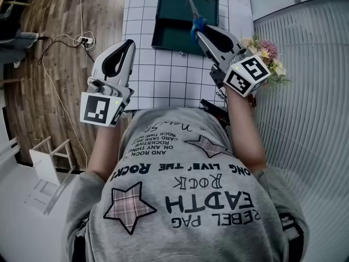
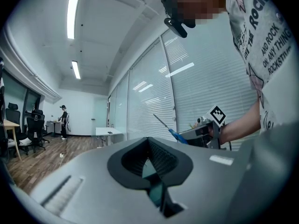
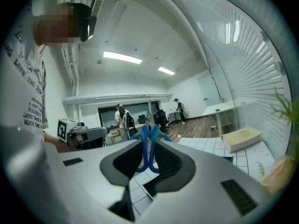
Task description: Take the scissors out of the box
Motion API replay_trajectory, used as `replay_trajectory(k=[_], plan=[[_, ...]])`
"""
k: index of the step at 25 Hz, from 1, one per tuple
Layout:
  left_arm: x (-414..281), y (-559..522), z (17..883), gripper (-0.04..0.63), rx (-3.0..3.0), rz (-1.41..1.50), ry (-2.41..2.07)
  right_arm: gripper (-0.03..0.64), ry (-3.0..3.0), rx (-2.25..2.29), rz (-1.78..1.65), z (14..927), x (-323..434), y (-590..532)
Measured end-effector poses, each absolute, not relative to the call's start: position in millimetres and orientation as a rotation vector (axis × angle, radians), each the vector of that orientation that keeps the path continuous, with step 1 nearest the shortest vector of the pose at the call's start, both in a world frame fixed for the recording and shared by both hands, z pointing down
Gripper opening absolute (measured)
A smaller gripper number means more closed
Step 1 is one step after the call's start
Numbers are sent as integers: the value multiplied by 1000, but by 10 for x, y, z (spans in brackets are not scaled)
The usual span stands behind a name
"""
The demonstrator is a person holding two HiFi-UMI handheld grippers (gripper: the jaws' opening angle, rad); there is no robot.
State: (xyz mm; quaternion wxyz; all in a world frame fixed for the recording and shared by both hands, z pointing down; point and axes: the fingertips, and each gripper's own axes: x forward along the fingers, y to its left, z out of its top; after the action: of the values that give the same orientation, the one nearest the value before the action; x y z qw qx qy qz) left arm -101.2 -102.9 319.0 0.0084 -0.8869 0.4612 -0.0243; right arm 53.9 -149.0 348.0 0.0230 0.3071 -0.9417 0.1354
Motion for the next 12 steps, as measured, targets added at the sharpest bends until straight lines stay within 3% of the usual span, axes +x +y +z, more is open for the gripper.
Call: replay_trajectory(k=[12], plan=[[-947,-1053,3136,9,-2768,-60,1416,92,-3052,1066,310,2714,723,-1210]])
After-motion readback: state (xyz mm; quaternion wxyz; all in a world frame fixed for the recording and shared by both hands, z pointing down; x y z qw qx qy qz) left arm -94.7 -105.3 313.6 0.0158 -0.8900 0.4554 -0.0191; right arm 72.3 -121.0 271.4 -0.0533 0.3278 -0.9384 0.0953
